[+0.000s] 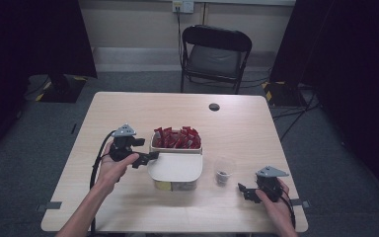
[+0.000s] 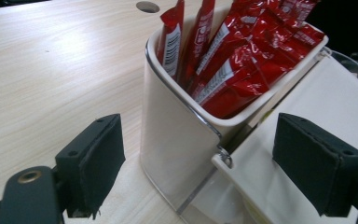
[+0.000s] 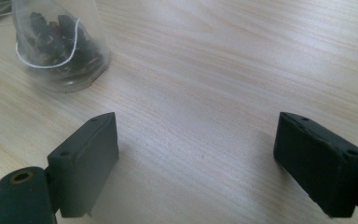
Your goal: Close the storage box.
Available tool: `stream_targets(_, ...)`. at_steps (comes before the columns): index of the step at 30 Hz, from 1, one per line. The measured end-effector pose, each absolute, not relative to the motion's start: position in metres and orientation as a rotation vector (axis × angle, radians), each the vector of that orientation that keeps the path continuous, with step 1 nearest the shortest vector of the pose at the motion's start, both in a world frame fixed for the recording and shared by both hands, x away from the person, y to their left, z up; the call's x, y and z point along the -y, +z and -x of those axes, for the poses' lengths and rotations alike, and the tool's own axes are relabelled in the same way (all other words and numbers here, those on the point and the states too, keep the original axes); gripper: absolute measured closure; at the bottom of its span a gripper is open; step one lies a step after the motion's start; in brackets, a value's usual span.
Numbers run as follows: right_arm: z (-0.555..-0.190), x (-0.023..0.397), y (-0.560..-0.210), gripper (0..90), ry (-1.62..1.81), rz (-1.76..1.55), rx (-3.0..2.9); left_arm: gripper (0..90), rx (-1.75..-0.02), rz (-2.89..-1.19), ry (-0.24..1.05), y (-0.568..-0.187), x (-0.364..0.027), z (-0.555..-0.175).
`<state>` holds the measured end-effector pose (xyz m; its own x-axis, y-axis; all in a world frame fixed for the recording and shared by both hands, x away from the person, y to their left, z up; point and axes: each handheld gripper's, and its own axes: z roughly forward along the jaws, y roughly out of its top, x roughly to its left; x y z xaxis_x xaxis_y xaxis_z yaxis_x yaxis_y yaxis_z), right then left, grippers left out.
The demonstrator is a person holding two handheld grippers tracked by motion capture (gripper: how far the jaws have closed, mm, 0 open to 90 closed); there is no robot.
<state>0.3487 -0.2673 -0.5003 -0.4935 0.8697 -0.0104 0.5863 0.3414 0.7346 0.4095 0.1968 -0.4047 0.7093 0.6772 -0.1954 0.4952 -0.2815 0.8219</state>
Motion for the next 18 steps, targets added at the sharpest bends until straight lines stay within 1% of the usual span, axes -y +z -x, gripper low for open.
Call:
stream_targets(5, -0.349, 0.267, -0.500, 13.4, 0.959, -1.280, -2.209, 15.9, -0.900, -1.938, 0.246, -0.402, -0.206, -0.404)
stream_targets(10, -0.349, 0.267, -0.500, 13.4, 0.959, -1.280, -2.209, 16.0, -0.936, -1.913, 0.259, -0.403, -0.225, -0.399)
stream_targets(18, -0.349, 0.267, -0.500, 13.2, 0.957, -1.281, -2.211, 16.0, -0.986, -1.924, 0.305, -0.408, -0.252, -0.390)
